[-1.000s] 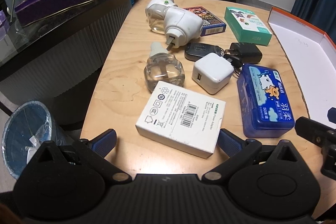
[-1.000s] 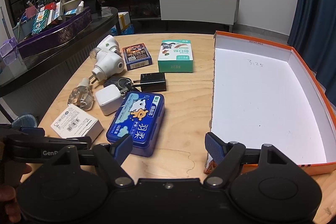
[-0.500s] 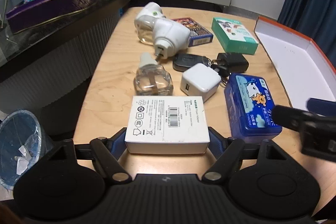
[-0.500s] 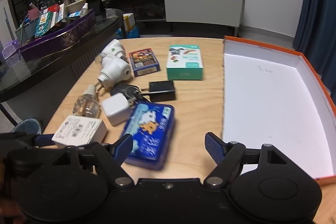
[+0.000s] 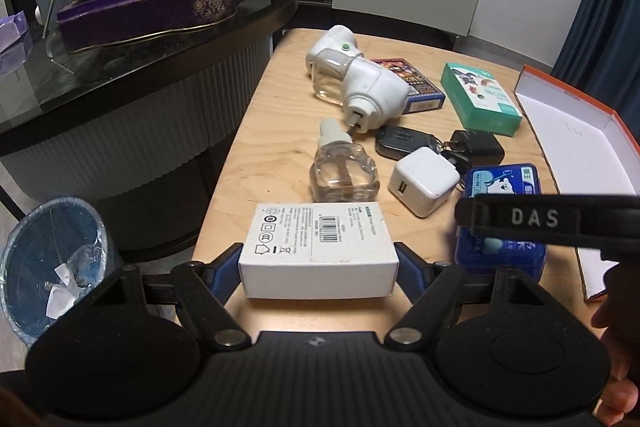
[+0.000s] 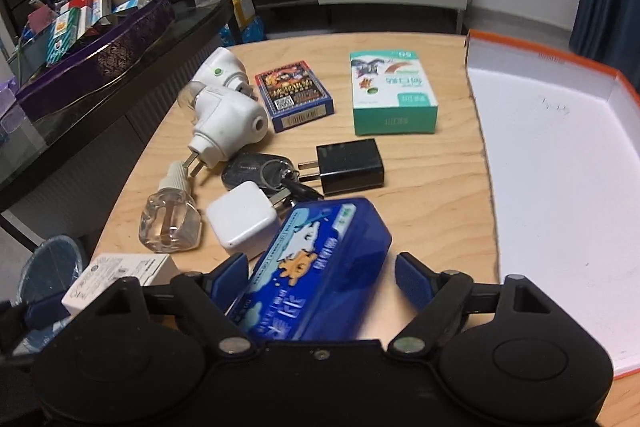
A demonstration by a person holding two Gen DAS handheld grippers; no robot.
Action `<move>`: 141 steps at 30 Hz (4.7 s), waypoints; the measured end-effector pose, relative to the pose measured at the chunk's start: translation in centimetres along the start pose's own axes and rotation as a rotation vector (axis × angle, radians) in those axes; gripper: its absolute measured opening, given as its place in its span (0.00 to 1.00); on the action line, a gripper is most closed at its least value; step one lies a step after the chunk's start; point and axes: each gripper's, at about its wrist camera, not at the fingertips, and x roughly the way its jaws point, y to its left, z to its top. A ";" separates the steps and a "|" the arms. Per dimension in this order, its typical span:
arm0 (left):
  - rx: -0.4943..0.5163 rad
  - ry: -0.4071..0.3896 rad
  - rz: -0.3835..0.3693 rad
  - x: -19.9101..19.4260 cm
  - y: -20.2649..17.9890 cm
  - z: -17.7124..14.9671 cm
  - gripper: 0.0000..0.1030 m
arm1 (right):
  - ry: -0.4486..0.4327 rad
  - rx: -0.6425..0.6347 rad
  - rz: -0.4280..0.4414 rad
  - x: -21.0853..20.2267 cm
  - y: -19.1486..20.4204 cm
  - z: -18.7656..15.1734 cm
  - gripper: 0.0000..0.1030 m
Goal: Organize rigid objects
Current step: 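Grasp the white barcode box with left tool while right tool grasps the blue tin, then lift both held boxes and carry them toward the orange-rimmed white box, then lower the white box and blue tin into the orange-rimmed box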
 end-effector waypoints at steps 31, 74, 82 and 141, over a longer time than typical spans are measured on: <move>0.085 -0.038 -0.133 -1.1 -6.4 3.7 0.77 | -0.169 0.035 -0.047 -7.0 -8.0 1.8 0.75; 0.233 -0.041 -0.299 2.3 -24.6 11.0 0.77 | -0.239 0.135 -0.172 -6.7 -26.3 8.0 0.75; 0.241 -0.040 -0.303 2.9 -25.3 11.3 0.77 | -0.232 0.127 -0.169 -5.9 -26.2 8.6 0.75; 0.273 -0.032 -0.307 3.7 -27.2 11.4 0.77 | -0.224 0.138 -0.178 -5.1 -26.9 9.4 0.75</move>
